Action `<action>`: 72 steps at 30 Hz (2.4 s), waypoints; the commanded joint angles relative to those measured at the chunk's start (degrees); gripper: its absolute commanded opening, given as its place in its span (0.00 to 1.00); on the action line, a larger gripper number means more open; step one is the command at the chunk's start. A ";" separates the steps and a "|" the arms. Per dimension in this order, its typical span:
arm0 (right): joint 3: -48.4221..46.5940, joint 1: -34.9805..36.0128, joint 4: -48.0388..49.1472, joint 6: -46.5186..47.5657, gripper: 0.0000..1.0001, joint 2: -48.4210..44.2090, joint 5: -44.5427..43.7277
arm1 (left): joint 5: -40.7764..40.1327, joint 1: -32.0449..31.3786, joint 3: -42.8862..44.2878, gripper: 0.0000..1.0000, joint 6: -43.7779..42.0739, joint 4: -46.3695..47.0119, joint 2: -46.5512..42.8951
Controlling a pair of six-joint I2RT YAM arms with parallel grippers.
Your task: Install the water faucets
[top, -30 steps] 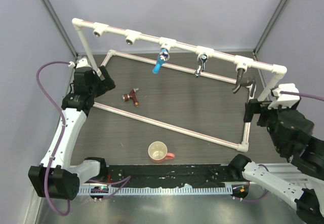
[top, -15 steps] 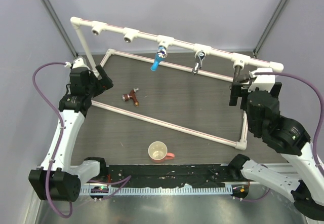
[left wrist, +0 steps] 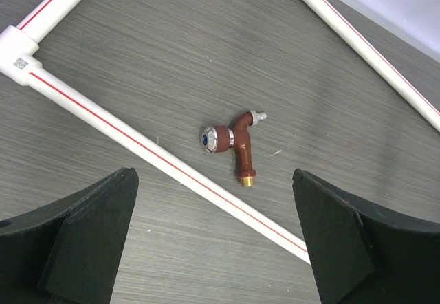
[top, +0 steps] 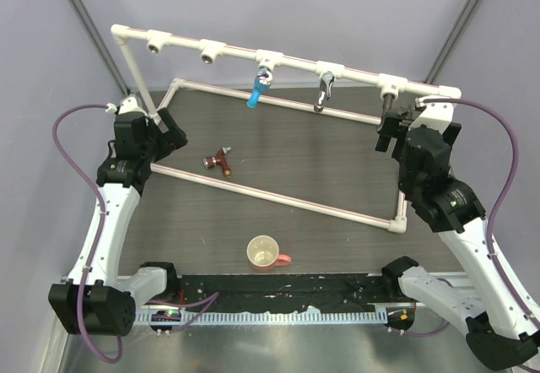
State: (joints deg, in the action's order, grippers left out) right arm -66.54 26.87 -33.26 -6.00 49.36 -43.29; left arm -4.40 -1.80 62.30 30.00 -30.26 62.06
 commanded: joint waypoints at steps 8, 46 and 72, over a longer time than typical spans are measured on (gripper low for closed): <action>8.25 -1.47 -3.91 -4.98 1.00 -10.41 -2.41 | 2.03 1.63 -0.52 1.00 0.94 2.49 -1.77; 15.04 -38.21 28.07 -6.05 0.99 7.15 20.00 | 1.06 1.63 -1.39 1.00 0.94 3.01 -4.58; 3.88 -46.03 33.70 2.49 1.00 20.25 29.46 | 6.34 1.54 -1.66 1.00 2.52 2.66 -0.89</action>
State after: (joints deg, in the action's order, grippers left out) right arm -57.93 -17.52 -0.86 0.32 70.39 -19.16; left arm -0.32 -0.56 60.51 32.10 -29.47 60.73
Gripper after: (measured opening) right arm 0.996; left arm 0.996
